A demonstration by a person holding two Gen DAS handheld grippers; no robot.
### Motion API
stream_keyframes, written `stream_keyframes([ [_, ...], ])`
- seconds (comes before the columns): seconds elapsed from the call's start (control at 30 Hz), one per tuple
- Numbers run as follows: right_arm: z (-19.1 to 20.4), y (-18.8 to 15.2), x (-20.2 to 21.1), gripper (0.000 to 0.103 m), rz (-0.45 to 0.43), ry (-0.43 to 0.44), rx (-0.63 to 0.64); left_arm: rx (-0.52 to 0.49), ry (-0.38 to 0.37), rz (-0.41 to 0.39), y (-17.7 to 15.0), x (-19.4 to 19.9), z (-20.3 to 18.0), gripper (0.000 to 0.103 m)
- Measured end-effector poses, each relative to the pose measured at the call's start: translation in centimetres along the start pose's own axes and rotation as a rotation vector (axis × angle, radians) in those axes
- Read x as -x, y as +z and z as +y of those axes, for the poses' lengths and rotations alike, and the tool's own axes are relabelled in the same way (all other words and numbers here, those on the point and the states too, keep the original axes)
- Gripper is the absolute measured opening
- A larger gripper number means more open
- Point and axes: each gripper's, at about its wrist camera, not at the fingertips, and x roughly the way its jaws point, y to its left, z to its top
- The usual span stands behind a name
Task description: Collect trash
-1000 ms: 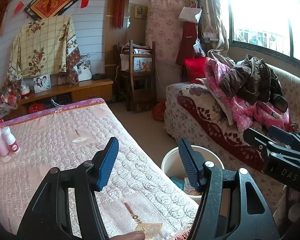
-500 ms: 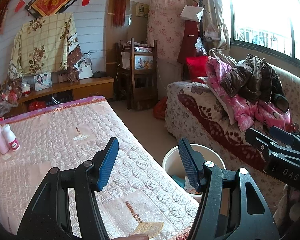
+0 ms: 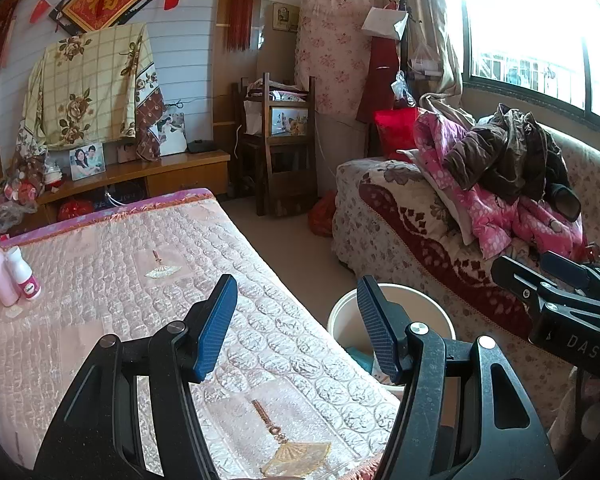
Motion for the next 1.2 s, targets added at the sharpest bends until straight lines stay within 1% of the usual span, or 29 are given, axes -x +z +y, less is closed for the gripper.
stream_keyframes([
  [1.2, -0.1, -0.6, -1.1, 0.089, 0.037, -0.008, 0.005, -0.002, -0.016, 0.023, -0.9, -0.7, -0.2, 0.061],
])
